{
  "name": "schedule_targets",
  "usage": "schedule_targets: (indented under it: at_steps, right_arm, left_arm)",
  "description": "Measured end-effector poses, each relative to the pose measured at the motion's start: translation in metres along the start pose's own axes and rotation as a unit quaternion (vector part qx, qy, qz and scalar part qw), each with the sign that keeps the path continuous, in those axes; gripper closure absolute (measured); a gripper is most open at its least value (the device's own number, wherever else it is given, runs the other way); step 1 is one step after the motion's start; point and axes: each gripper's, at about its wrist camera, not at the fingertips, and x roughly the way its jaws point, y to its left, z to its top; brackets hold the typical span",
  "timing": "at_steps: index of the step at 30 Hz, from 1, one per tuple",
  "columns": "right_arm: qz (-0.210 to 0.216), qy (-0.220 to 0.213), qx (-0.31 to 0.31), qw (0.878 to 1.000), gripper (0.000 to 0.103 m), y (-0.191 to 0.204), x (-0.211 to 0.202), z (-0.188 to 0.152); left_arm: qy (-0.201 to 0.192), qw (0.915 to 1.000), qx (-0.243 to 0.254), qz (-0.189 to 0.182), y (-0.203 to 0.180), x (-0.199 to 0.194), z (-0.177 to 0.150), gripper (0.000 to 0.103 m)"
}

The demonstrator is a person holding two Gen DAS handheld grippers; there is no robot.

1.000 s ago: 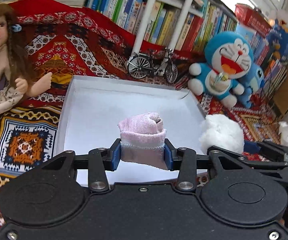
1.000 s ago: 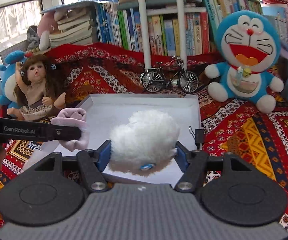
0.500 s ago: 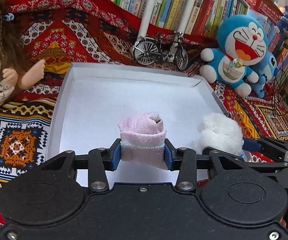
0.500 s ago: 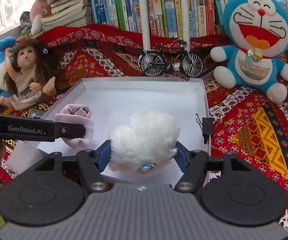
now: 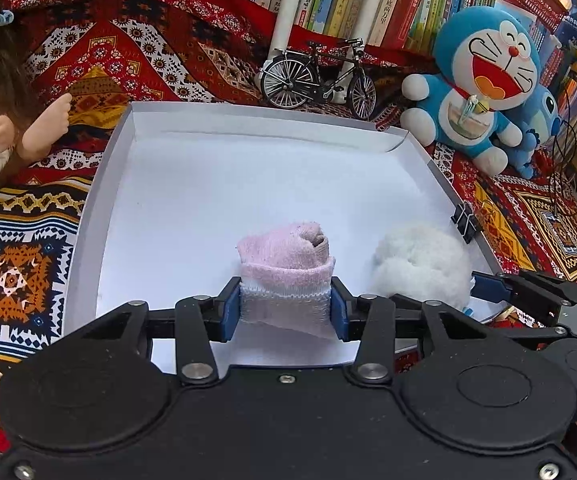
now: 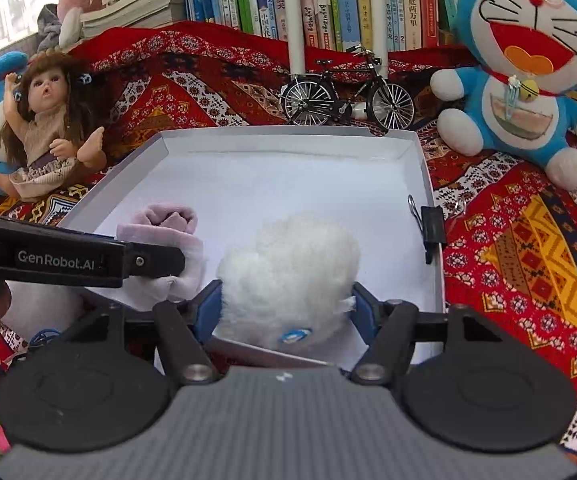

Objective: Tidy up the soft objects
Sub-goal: 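Lower the pink towel roll and white fluffy ball into the tray and open both tools, then withdraw both tools from the tray back toward the remaining pile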

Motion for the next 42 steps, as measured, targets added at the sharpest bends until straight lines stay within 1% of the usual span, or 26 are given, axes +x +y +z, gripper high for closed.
schedule_targets:
  at_steps: [8, 9, 10, 12, 16, 17, 20, 21, 22, 27, 32, 38, 42]
  right_arm:
    - [0.000, -0.002, 0.003, 1.000, 0.032, -0.002, 0.001, -0.002]
    - [0.000, -0.003, 0.003, 1.000, 0.030, -0.003, 0.001, -0.001]
    - [0.000, -0.003, 0.003, 1.000, 0.030, -0.002, 0.001, -0.002]
    - [-0.002, -0.002, 0.002, 1.000, 0.025, -0.002, 0.002, -0.001]
    - [0.002, -0.006, 0.010, 1.000, 0.021, -0.003, -0.001, 0.001]
    - [0.002, -0.010, 0.012, 1.000, 0.018, -0.004, -0.004, 0.001]
    - [0.004, -0.029, 0.016, 0.999, 0.010, -0.005, -0.015, 0.004]
    - [0.004, -0.034, 0.016, 0.999, 0.008, -0.005, -0.019, 0.005]
    - [0.004, -0.037, 0.015, 0.999, 0.007, -0.005, -0.023, 0.005]
    - [-0.008, -0.069, 0.014, 0.997, 0.004, -0.004, -0.048, 0.003]
    - [-0.004, -0.101, 0.029, 0.994, 0.001, -0.007, -0.075, -0.009]
    - [-0.012, -0.139, 0.004, 0.990, 0.000, -0.004, -0.105, -0.030]
    - [-0.018, -0.152, 0.002, 0.988, 0.000, -0.004, -0.118, -0.045]
  left_arm:
    - [-0.007, 1.0000, 0.007, 0.001, -0.001, 0.002, -0.003, 0.058]
    - [-0.007, 0.9999, 0.008, 0.001, -0.001, 0.002, -0.003, 0.058]
    - [-0.007, 0.9999, 0.009, 0.001, -0.001, 0.002, -0.003, 0.058]
    - [-0.008, 0.9999, 0.009, 0.001, -0.002, 0.001, -0.002, 0.057]
    - [-0.011, 0.9999, 0.003, 0.001, 0.000, -0.002, -0.001, 0.053]
    - [-0.013, 0.9999, 0.004, 0.003, 0.000, -0.005, -0.001, 0.052]
    - [-0.022, 0.9997, 0.006, 0.007, -0.002, -0.015, -0.002, 0.044]
    - [-0.027, 0.9996, 0.007, 0.004, -0.002, -0.020, -0.003, 0.039]
    - [-0.033, 0.9994, 0.008, 0.000, -0.003, -0.025, -0.004, 0.034]
    - [-0.056, 0.9982, 0.014, -0.018, -0.004, -0.049, -0.012, 0.026]
    - [-0.080, 0.9961, 0.028, -0.024, -0.008, -0.074, -0.029, 0.023]
    - [-0.101, 0.9939, 0.034, -0.026, -0.010, -0.099, -0.057, 0.020]
    - [-0.115, 0.9923, 0.040, -0.018, -0.011, -0.112, -0.076, 0.020]
